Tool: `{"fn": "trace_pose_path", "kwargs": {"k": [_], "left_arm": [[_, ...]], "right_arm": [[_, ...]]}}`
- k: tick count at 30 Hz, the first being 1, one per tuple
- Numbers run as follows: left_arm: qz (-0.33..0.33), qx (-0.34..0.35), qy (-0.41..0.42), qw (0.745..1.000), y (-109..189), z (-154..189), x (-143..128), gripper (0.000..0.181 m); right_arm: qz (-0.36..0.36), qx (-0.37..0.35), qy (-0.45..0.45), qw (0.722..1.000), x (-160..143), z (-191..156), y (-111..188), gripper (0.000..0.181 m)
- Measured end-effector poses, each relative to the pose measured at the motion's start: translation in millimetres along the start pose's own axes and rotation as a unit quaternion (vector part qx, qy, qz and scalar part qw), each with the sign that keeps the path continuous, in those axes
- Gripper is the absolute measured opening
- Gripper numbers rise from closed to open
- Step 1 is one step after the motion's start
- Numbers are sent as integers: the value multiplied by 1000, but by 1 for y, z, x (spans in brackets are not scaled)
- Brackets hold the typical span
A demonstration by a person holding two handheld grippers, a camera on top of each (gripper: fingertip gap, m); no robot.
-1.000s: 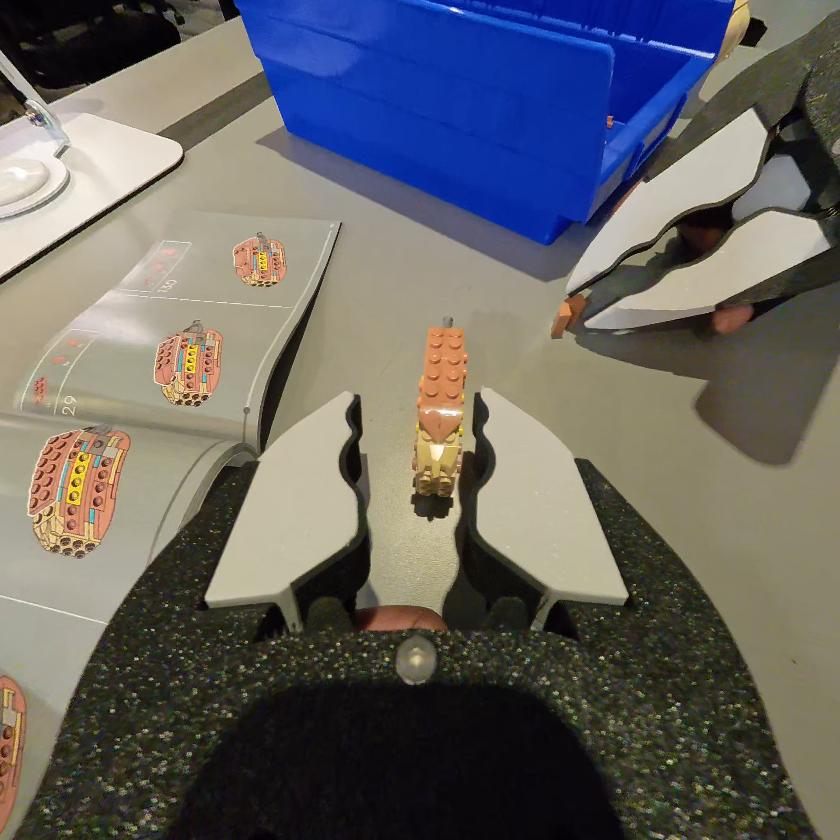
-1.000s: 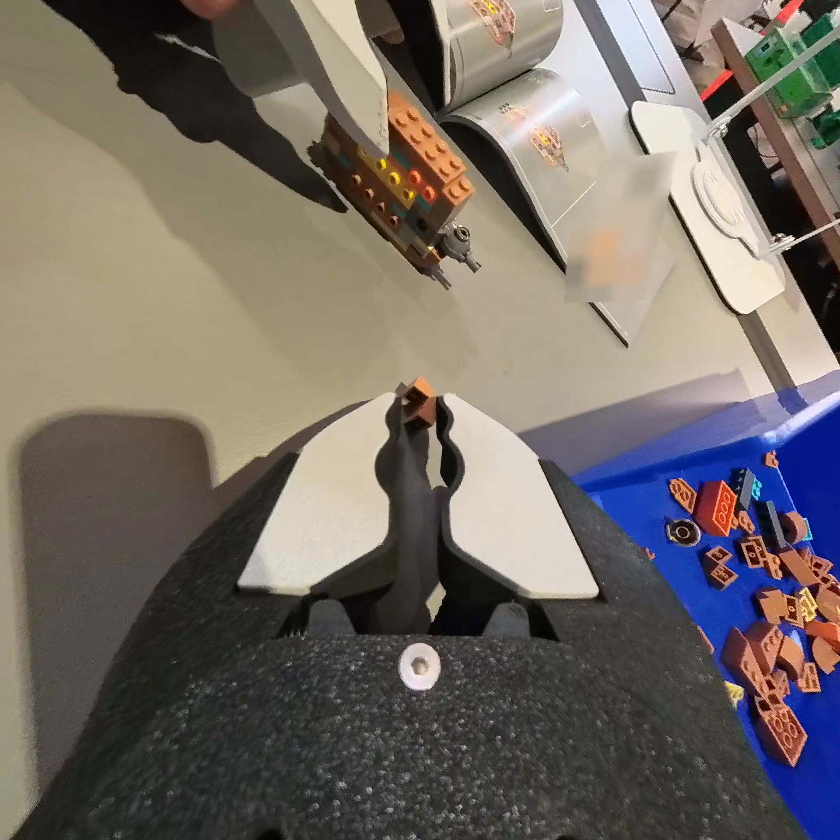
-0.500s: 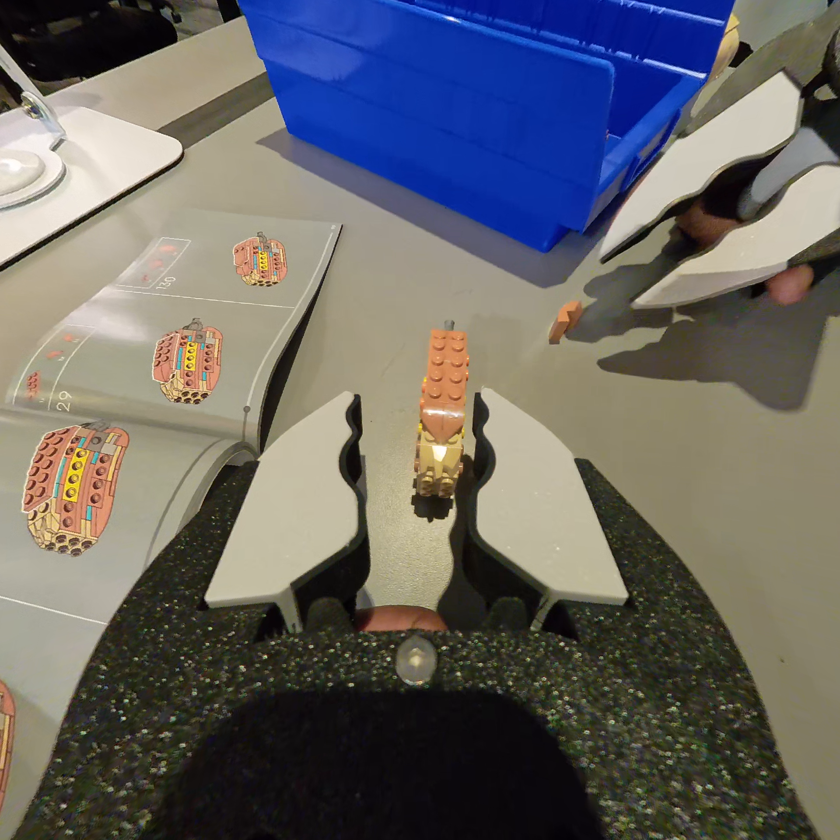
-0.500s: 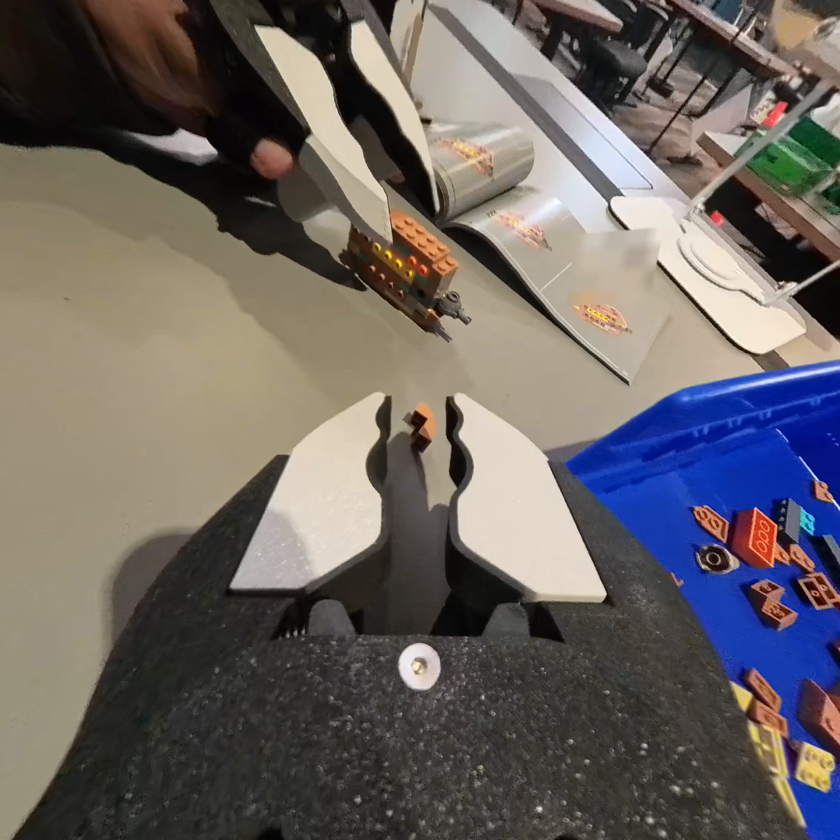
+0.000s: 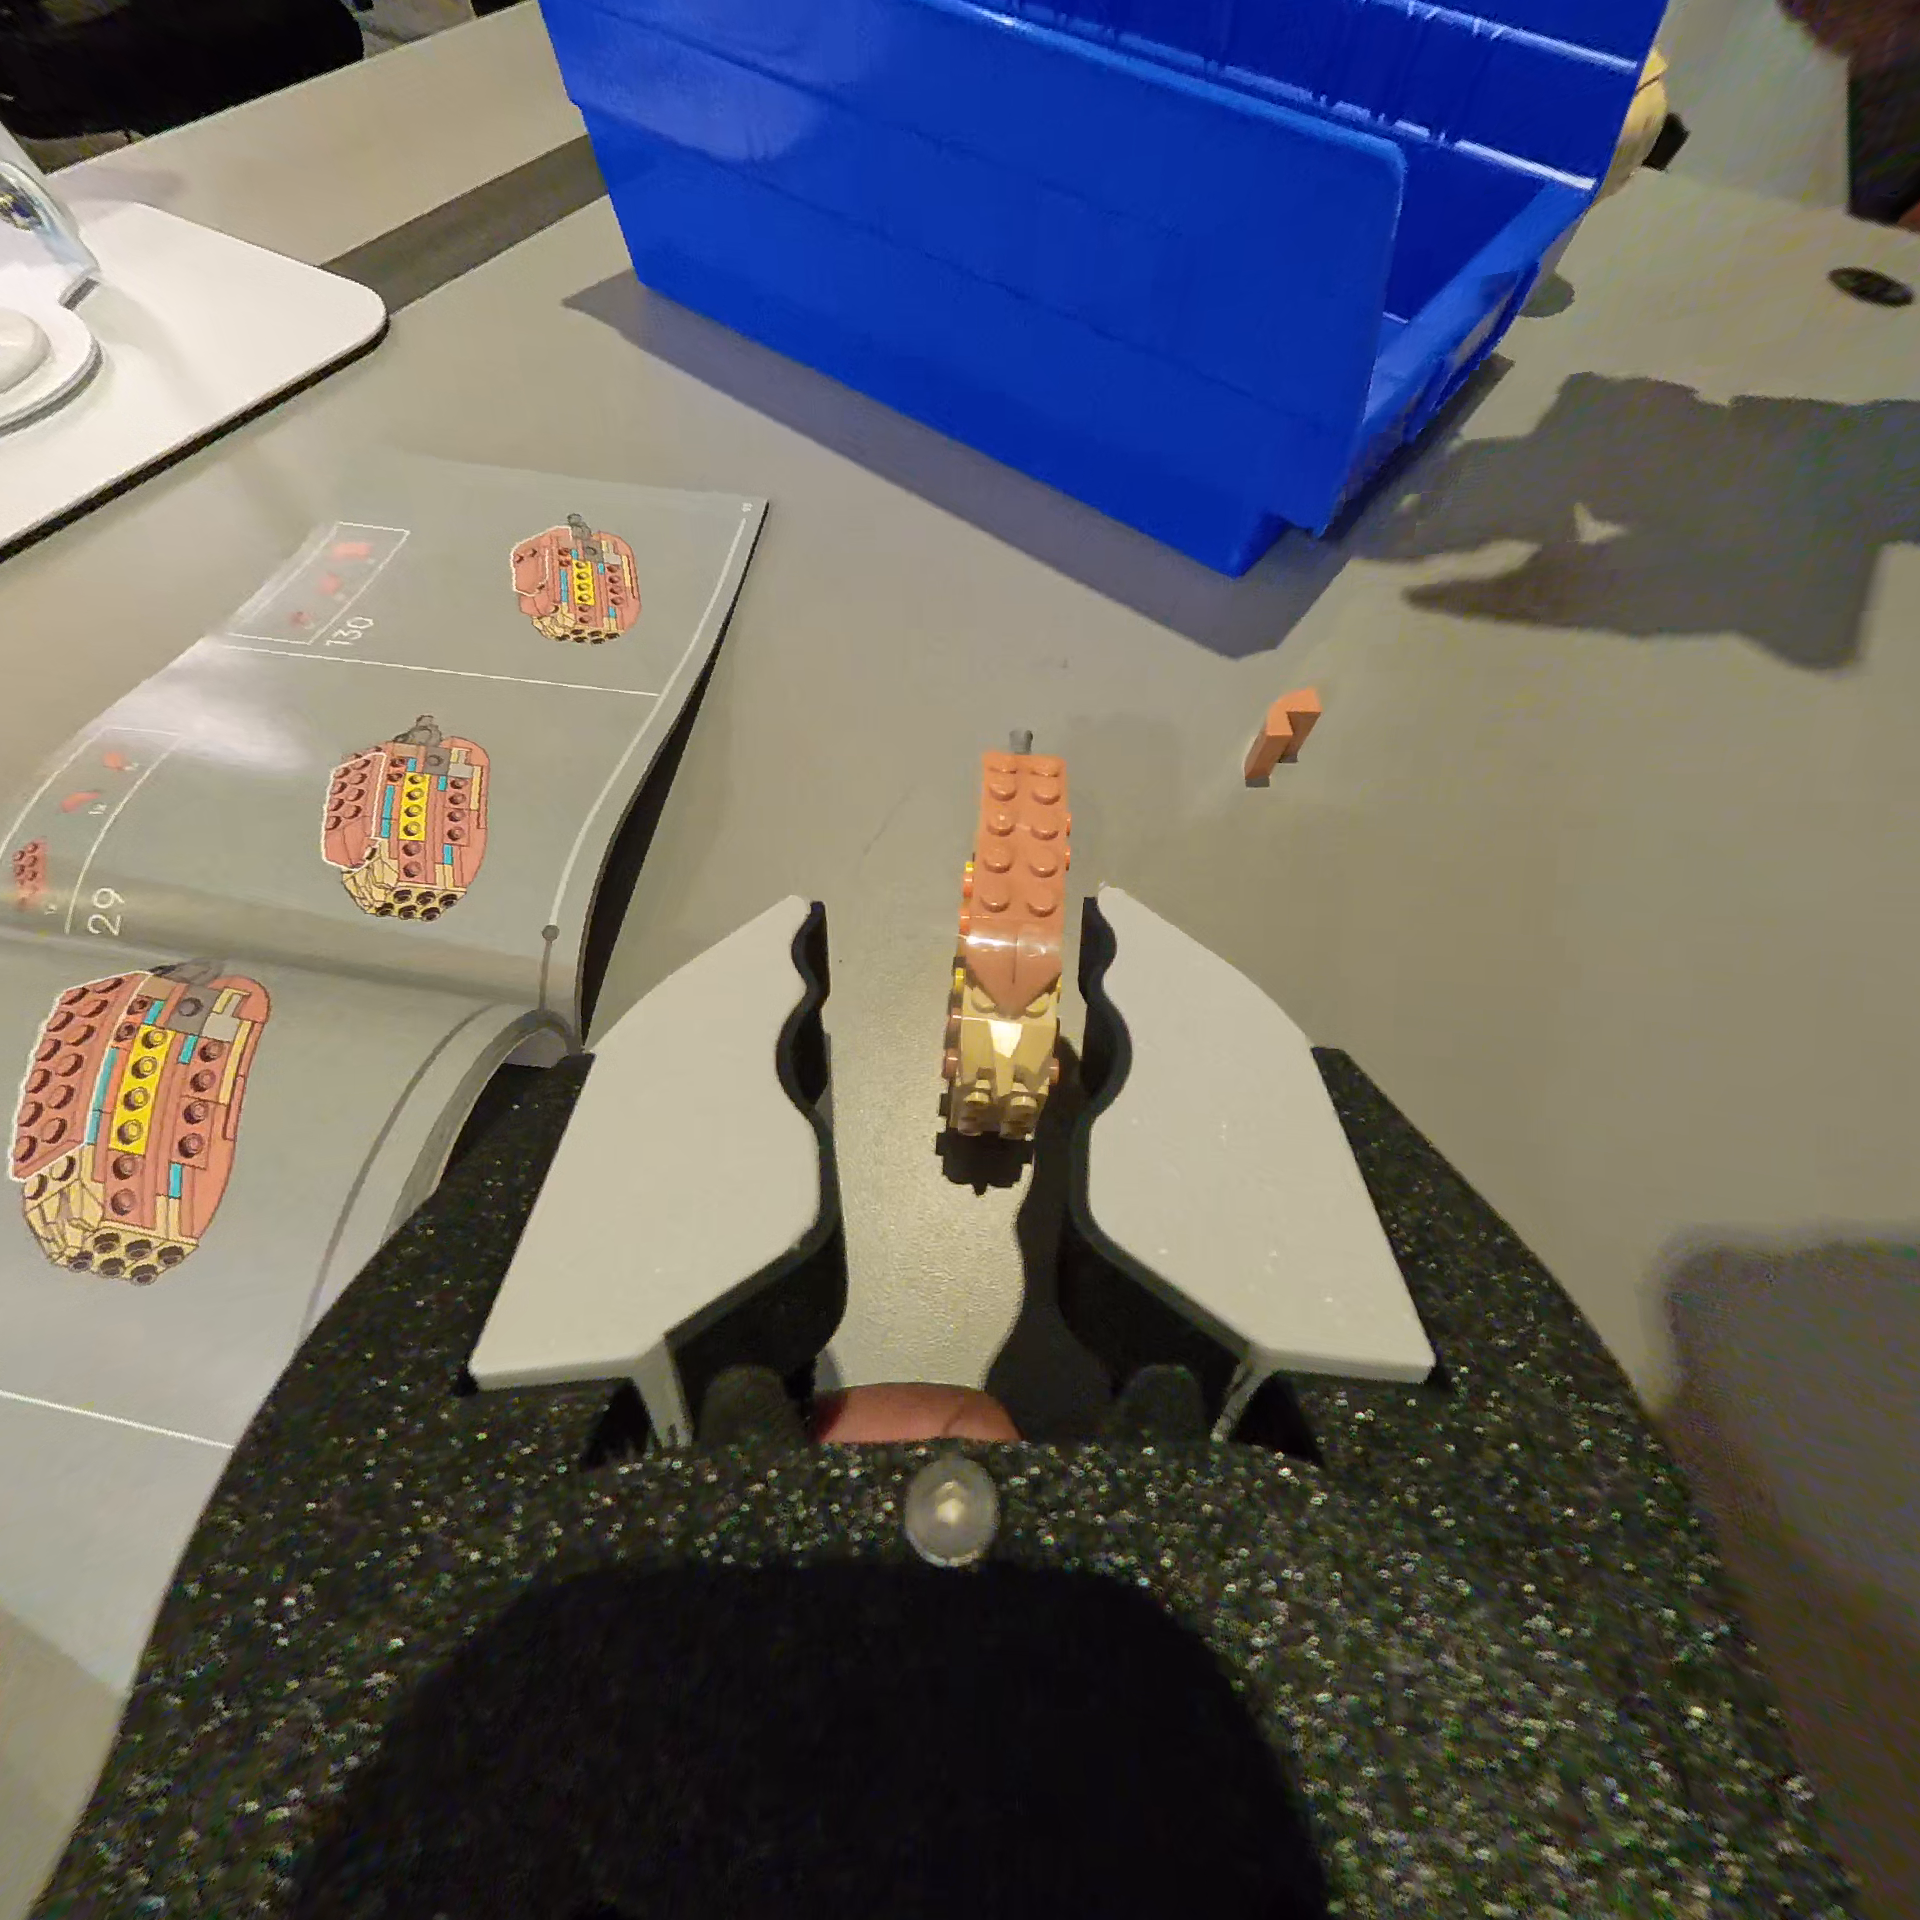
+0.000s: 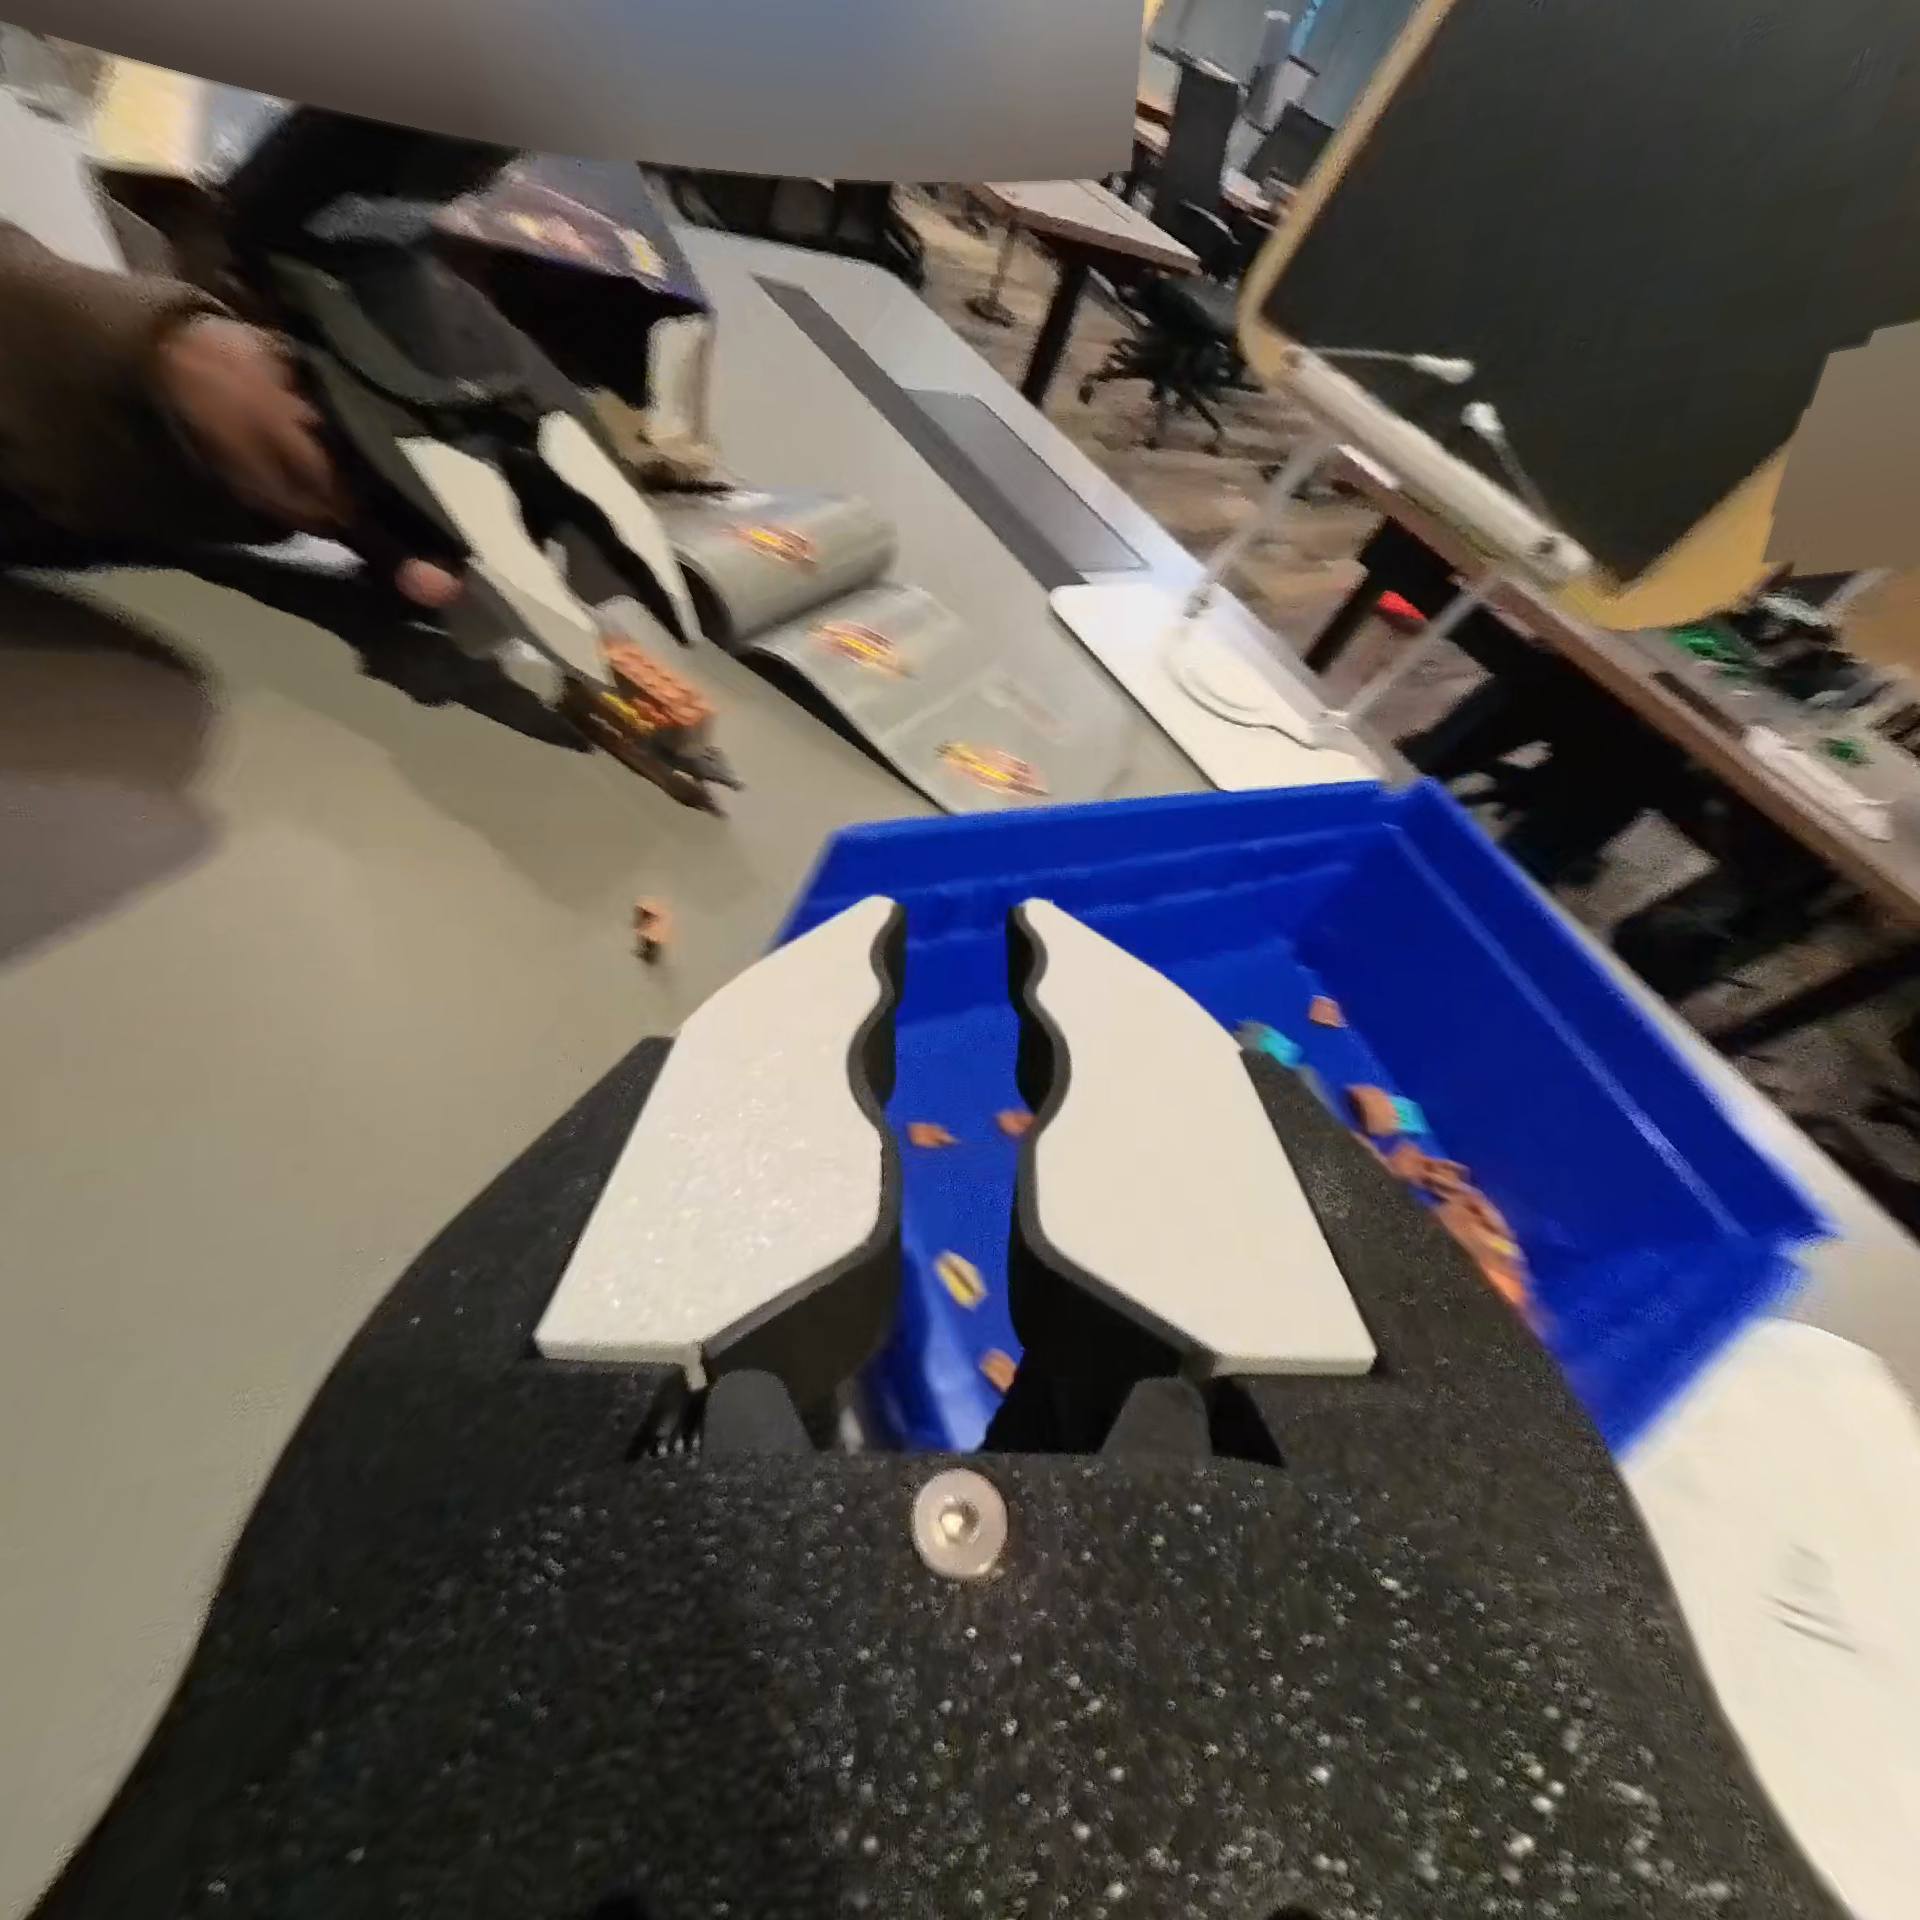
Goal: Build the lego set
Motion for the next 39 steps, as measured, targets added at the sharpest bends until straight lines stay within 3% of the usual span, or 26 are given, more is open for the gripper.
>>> {"fn": "trace_pose_path", "kwargs": {"k": [4, 10, 16, 32, 39], "left_arm": [[0, -1, 0, 1000, 0, 0, 0, 47], [0, -1, -1, 1000, 0, 0, 0, 47], [4, -3, 6, 1000, 1, -1, 1, 47], [0, -8, 9, 1000, 0, 0, 0, 46], [-2, -8, 8, 1000, 0, 0, 0, 46]], "right_arm": [[-90, -28, 64, 993, -19, 42, 6, 15], [-224, 30, 148, 963, -61, 67, -23, 15], [-252, 58, 171, 951, -72, 79, -39, 15], [-329, 103, 216, 914, -103, 82, -44, 17], [-347, 186, 263, 881, -107, 74, -50, 19]]}}
Point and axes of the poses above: each gripper's, where its closed fingertips meet, y back along the fingers, x out of its top, z = x × y across the jaws, the point moved 1 cm from there along y, back along the fingers
